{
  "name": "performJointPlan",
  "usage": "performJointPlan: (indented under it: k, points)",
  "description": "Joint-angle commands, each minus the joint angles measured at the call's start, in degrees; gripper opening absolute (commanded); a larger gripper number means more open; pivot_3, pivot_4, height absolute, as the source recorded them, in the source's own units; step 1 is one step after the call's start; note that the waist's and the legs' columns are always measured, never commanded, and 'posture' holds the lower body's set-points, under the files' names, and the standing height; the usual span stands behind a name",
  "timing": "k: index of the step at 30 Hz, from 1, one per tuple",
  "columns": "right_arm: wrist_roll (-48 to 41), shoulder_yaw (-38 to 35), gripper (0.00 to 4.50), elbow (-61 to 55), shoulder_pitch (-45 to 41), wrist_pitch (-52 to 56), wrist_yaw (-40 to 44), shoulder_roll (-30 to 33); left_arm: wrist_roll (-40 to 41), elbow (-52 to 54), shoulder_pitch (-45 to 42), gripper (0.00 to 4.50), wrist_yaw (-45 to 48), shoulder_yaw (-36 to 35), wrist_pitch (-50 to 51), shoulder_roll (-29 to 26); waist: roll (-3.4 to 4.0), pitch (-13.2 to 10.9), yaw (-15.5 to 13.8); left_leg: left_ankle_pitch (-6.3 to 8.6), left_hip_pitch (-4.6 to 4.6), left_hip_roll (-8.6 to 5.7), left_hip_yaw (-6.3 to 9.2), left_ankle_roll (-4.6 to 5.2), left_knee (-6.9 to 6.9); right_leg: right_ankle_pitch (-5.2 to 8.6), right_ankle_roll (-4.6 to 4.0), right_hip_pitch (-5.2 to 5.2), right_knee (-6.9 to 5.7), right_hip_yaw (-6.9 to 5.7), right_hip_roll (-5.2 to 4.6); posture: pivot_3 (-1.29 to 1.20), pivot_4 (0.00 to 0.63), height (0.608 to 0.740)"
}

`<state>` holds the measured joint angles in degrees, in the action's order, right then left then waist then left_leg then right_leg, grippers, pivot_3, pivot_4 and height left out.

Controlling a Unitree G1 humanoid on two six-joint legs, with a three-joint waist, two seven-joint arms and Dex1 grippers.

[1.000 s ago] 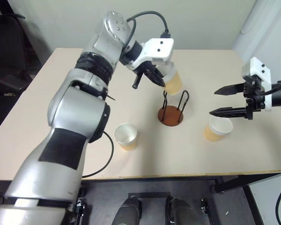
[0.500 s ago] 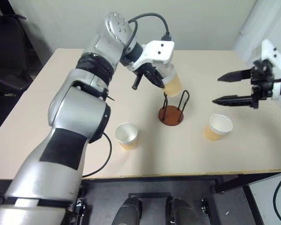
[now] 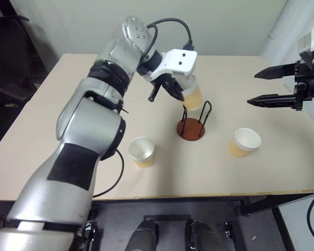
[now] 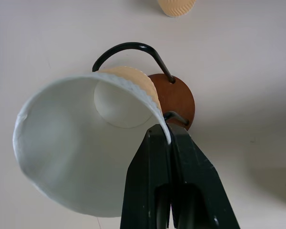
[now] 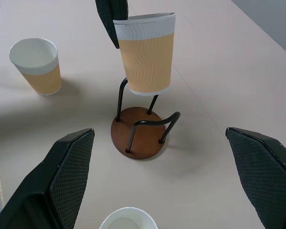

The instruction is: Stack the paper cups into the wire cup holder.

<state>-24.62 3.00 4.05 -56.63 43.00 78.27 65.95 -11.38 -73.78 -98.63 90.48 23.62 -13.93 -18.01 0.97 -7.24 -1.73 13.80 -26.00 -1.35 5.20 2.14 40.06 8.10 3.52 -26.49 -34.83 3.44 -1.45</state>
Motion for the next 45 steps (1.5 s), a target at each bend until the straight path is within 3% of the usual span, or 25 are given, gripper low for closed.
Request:
performJointPlan:
  k: [1, 8, 10, 22, 29, 38, 42, 45]
  points:
    - [-0.2, -2.8, 4.50, -1.0, 0.1, -0.7, 0.1, 1.4, 0.4, 0.6, -0.9, 0.05, 2.0, 0.5, -1.1, 0.1, 0.00, 0.0, 0.0, 0.00, -0.01, 0.03, 0.03, 0.00, 0.02, 0.00, 0.00, 0.00, 0.00, 0.04, -0.05, 0.00, 0.150, 0.740]
    - [-0.2, -3.2, 4.50, -1.4, 1.2, -0.7, -0.1, 1.7, -0.6, 0.7, -1.0, 0.05, 2.0, 1.3, -2.8, 0.2, 0.00, 0.0, 0.0, 0.00, -0.01, 0.00, 0.00, 0.00, 0.03, -0.01, 0.03, 0.02, 0.00, 0.05, -0.04, 0.00, 0.150, 0.740]
    - [-0.3, -3.4, 4.50, -1.6, 1.5, -0.5, -0.1, 2.0, -0.7, 0.6, -1.0, 0.42, 2.0, 1.7, -3.6, 0.2, 0.01, 0.0, 0.0, 0.00, -0.01, 0.03, 0.02, 0.00, 0.05, -0.02, 0.06, 0.02, 0.00, 0.08, -0.09, 0.00, 0.150, 0.740]
    - [0.0, -3.3, 4.50, -2.2, 1.8, -0.3, -0.4, 2.3, 0.1, 0.6, -1.5, 4.47, 2.0, 0.3, -3.8, 0.3, 0.01, 0.0, 0.0, 0.00, -0.01, -0.01, -0.01, 0.01, 0.03, -0.01, 0.09, 0.01, 0.01, 0.04, -0.04, 0.00, 0.150, 0.740]
    - [-1.6, -3.8, 4.50, -7.5, 4.4, 2.2, -0.9, 2.6, 3.1, 1.4, -1.4, 4.47, 1.6, -5.6, -0.6, -3.9, 0.02, 0.0, 0.1, 0.00, 0.00, 0.02, -0.03, 0.00, -0.01, 0.02, 0.08, 0.00, 0.01, 0.04, 0.03, 0.00, 0.150, 0.740]
    - [-4.4, -5.4, 4.50, -16.1, 10.4, 5.3, -2.0, 3.3, 8.3, 6.1, 3.6, 4.47, 2.0, 1.9, -2.7, -16.6, 0.13, 0.0, 0.2, -0.01, 0.03, 0.09, 0.05, -0.05, 0.03, 0.31, -0.31, -0.03, -0.09, 0.07, 0.04, 0.00, 0.150, 0.740]
    - [-5.4, -5.8, 4.50, -18.4, 12.6, 6.2, -3.0, 2.9, 22.0, 15.8, 7.4, 4.47, 2.0, 8.4, 4.7, -23.7, 0.10, 0.0, 0.3, -0.02, 0.01, -0.01, -0.01, -0.07, 0.00, 0.28, -0.35, -0.05, -0.12, -0.08, 0.20, 0.00, 0.150, 0.740]
    - [-4.6, -4.8, 4.50, -19.9, 16.0, 4.9, -2.4, 4.1, 38.4, 30.3, 11.4, 4.47, 2.0, 11.2, 19.4, -28.6, 0.04, 0.1, -0.1, -0.03, -0.02, -0.03, 0.07, -0.11, 0.00, 0.26, -0.37, -0.04, -0.12, -0.09, 0.18, 0.00, 0.150, 0.740]
